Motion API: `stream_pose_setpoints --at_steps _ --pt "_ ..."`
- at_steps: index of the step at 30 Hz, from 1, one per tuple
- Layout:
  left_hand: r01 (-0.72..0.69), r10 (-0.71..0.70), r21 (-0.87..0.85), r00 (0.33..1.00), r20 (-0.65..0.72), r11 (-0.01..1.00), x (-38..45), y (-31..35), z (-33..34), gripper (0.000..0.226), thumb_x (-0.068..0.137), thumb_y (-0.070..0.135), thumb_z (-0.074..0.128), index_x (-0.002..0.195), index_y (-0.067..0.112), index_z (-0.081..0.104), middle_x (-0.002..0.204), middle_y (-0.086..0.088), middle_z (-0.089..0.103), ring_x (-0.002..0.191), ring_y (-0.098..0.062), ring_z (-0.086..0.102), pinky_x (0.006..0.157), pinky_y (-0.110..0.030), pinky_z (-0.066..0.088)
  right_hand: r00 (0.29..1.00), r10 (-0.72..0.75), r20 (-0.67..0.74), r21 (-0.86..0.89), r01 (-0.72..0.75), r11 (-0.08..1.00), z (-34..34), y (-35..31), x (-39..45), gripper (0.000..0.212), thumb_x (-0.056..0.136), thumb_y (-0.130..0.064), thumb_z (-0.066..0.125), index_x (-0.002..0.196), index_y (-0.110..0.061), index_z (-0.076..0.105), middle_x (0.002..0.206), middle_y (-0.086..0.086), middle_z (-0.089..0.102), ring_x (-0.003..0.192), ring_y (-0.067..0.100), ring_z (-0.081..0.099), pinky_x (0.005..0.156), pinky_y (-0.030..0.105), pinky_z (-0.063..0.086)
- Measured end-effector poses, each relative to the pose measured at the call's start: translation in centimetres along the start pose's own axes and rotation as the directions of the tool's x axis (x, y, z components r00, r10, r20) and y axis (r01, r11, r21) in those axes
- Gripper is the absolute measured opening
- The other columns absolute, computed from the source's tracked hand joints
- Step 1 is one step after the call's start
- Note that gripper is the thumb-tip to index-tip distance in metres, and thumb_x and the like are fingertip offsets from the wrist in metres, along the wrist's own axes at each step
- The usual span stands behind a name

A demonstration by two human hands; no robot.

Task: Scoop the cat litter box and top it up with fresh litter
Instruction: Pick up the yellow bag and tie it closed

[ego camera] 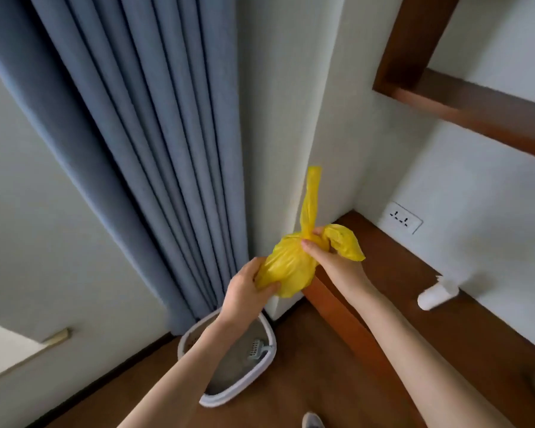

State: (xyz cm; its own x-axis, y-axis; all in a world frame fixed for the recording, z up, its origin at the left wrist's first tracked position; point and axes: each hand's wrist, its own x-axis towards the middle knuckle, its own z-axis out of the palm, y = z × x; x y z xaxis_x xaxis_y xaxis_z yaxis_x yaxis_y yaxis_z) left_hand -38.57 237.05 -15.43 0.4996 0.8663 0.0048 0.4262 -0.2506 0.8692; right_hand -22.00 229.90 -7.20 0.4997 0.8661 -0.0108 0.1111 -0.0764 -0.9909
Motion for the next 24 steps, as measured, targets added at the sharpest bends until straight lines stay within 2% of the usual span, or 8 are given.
stream_pose_setpoints --at_steps 3,6,9,12,14,20,22,24 --pt "-0.084 0.084 -0.008 0.987 0.136 0.996 -0.1 -0.1 -0.4 0.044 0.081 0.02 0.076 0.122 0.023 0.06 0.102 0.006 0.066 0.092 -0.013 0.062 0.076 -0.024 0.05 0.988 -0.016 -0.157 -0.076 0.004 0.997 0.0 -0.2 -2.9 0.017 0.087 -0.02 0.069 0.098 -0.029 0.059 0.094 -0.013 0.064 0.084 -0.004 0.062 0.072 0.011 0.048" --pt "-0.16 0.163 -0.031 0.953 0.255 0.987 -0.8 0.6 0.3 0.043 0.082 0.021 0.076 0.121 0.027 0.058 0.103 0.013 0.064 0.09 -0.002 0.059 0.071 -0.005 0.043 0.956 0.018 -0.292 -0.055 -0.035 0.998 -0.9 -0.6 -6.6 0.015 0.087 -0.021 0.069 0.097 -0.027 0.06 0.092 -0.012 0.065 0.078 -0.011 0.061 0.068 0.007 0.047" --pt "-0.225 0.239 -0.081 0.902 0.358 0.971 -2.3 2.0 1.8 0.045 0.081 0.021 0.076 0.121 0.03 0.056 0.101 0.019 0.059 0.088 0.004 0.056 0.071 0.001 0.039 0.912 0.026 -0.41 -0.048 -0.05 0.998 -2.1 -1.3 -10.5 0.013 0.087 -0.02 0.068 0.092 -0.029 0.062 0.084 -0.016 0.066 0.075 -0.012 0.061 0.065 0.005 0.045" --pt "-0.294 0.338 -0.166 0.828 0.448 0.941 -3.9 3.3 3.8 0.045 0.081 0.027 0.077 0.121 0.032 0.058 0.11 0.017 0.063 0.099 -0.001 0.06 0.078 -0.004 0.043 0.848 0.021 -0.529 -0.044 -0.052 0.998 -3.7 -2.0 -14.5 0.012 0.086 -0.017 0.069 0.092 -0.027 0.065 0.085 -0.015 0.068 0.078 -0.01 0.063 0.066 0.005 0.046" --pt "-0.335 0.394 -0.207 0.777 0.491 0.919 -5.3 4.7 5.1 0.042 0.081 0.026 0.077 0.117 0.037 0.056 0.11 0.018 0.063 0.1 -0.001 0.061 0.079 -0.009 0.047 0.808 0.018 -0.588 -0.037 -0.049 0.998 -4.8 -2.3 -17.4 0.011 0.087 -0.014 0.068 0.092 -0.024 0.065 0.087 -0.012 0.068 0.078 -0.009 0.064 0.066 0.005 0.046" --pt "-0.4 0.505 -0.314 0.607 0.613 0.861 -11.2 8.6 10.3 0.038 0.083 0.02 0.076 0.113 0.033 0.057 0.109 0.014 0.064 0.098 0.003 0.059 0.079 -0.005 0.046 0.663 0.008 -0.748 -0.081 -0.104 0.991 -8.1 -2.1 -27.0 0.017 0.087 -0.015 0.068 0.086 -0.03 0.06 0.084 -0.012 0.064 0.073 -0.012 0.062 0.064 0.001 0.043" --pt "-0.396 0.515 -0.338 0.542 0.665 0.854 -14.2 9.7 12.4 0.038 0.083 0.018 0.076 0.112 0.033 0.057 0.108 0.014 0.064 0.097 0.007 0.058 0.079 -0.005 0.045 0.603 0.025 -0.797 -0.046 -0.102 0.994 -9.0 -1.5 -31.0 0.015 0.087 -0.018 0.068 0.088 -0.03 0.058 0.083 -0.016 0.062 0.074 -0.004 0.063 0.063 0.001 0.044" --pt "-0.387 0.516 -0.358 0.471 0.716 0.85 -17.7 10.7 14.4 0.039 0.083 0.016 0.076 0.112 0.033 0.057 0.107 0.018 0.063 0.097 0.009 0.057 0.079 -0.003 0.043 0.539 0.042 -0.841 -0.005 -0.087 0.996 -10.2 -0.8 -35.4 0.017 0.086 -0.014 0.068 0.087 -0.029 0.059 0.076 -0.025 0.064 0.071 -0.011 0.061 0.067 0.008 0.049"
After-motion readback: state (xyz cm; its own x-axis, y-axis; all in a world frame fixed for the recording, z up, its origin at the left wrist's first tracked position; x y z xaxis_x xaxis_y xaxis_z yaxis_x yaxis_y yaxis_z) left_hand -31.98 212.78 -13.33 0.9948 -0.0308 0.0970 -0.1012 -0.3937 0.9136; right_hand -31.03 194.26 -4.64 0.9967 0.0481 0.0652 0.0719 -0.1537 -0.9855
